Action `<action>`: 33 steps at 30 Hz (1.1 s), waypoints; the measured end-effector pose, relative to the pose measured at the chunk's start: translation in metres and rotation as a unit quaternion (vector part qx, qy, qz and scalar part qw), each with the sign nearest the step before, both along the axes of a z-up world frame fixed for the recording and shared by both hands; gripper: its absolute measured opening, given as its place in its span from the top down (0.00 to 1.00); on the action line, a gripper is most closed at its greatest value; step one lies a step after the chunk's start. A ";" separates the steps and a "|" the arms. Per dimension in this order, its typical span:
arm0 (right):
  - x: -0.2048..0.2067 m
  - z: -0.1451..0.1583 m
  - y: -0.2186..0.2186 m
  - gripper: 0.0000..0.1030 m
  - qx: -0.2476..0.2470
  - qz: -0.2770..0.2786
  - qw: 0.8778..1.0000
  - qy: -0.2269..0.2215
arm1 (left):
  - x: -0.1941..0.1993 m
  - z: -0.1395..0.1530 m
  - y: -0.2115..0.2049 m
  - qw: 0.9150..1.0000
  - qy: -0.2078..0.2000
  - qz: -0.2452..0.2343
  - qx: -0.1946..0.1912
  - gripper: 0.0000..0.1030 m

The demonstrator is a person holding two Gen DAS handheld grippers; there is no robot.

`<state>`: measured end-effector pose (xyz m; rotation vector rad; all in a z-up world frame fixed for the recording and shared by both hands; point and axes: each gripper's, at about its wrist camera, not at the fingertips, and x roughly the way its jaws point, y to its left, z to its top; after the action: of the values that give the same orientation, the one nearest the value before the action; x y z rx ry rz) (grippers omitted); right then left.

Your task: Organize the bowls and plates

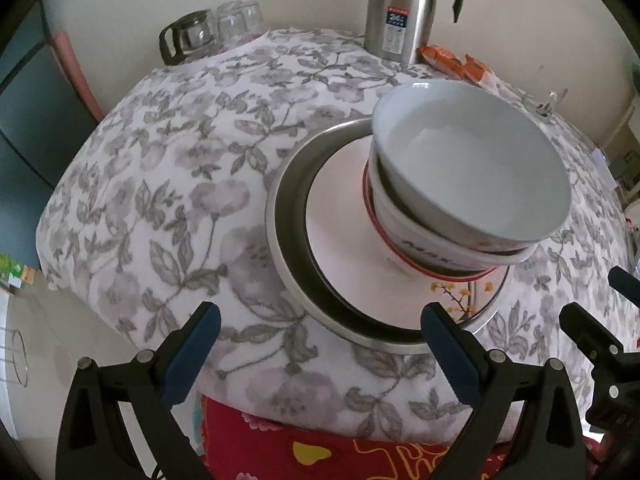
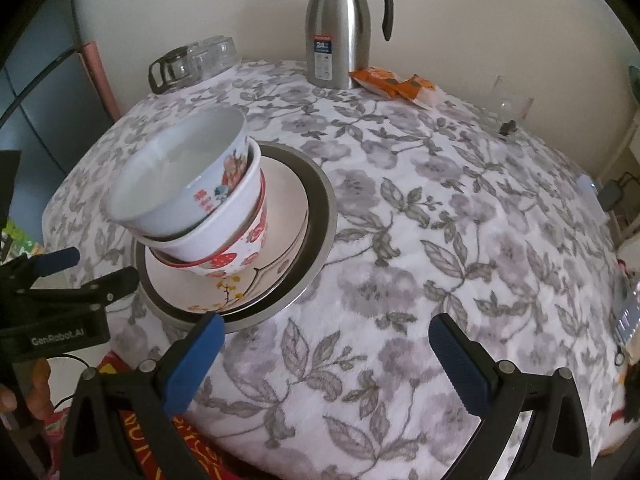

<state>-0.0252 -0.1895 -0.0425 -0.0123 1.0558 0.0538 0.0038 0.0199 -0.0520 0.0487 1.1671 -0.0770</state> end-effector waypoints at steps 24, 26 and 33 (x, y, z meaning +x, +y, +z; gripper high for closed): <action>0.002 -0.014 -0.004 0.00 0.023 0.044 0.999 -0.015 | -0.006 -0.002 0.008 0.999 -0.009 0.035 0.022 0.03; 0.002 -0.013 -0.005 0.00 0.024 0.041 0.999 -0.016 | -0.006 -0.002 0.008 0.999 -0.005 0.035 0.024 0.03; -0.001 -0.011 -0.009 0.00 0.029 0.037 0.999 -0.020 | -0.010 -0.003 0.013 0.999 0.001 0.039 0.030 0.03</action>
<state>-0.0257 -0.1983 -0.0532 -0.0005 1.0139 0.1512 -0.0060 0.0326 -0.0555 0.0565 1.1712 0.0267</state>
